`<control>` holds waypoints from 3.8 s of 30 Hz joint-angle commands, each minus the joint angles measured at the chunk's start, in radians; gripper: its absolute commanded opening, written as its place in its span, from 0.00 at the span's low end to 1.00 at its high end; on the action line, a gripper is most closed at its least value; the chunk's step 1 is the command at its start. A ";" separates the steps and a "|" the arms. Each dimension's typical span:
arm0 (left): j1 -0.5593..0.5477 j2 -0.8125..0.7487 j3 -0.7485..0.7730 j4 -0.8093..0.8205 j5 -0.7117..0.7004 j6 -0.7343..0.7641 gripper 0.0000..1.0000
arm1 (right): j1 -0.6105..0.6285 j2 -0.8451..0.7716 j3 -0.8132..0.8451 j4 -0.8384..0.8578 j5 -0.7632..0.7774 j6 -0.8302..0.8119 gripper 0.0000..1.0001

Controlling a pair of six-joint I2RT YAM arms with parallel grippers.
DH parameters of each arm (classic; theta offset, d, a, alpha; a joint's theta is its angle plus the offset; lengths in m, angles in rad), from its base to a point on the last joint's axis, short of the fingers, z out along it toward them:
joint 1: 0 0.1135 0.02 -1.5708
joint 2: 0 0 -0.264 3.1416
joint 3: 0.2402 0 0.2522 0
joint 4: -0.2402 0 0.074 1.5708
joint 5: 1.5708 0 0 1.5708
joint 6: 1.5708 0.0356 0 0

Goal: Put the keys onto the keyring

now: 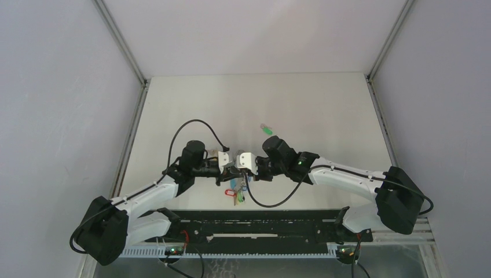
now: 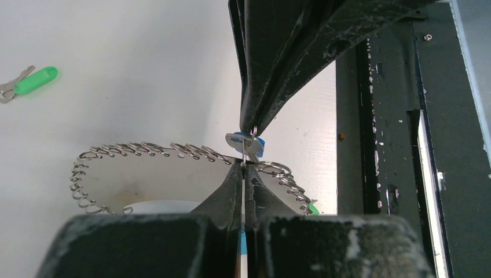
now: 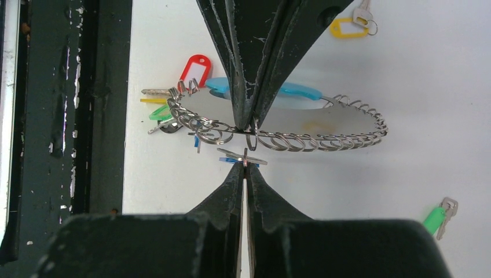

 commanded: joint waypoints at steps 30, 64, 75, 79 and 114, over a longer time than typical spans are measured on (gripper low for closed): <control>0.004 0.006 0.090 0.034 0.026 0.012 0.00 | 0.001 -0.042 0.050 0.025 0.044 0.035 0.00; 0.002 0.024 0.106 0.015 0.079 0.022 0.00 | -0.007 -0.030 0.065 0.049 -0.038 0.028 0.00; -0.001 0.028 0.109 0.015 0.081 0.022 0.00 | -0.020 -0.030 0.065 0.081 -0.062 0.053 0.00; -0.002 0.028 0.109 0.014 0.082 0.022 0.00 | -0.019 -0.025 0.065 0.083 -0.081 0.051 0.00; -0.008 -0.010 0.054 0.148 0.054 -0.046 0.00 | -0.115 -0.031 -0.059 0.305 -0.290 0.140 0.00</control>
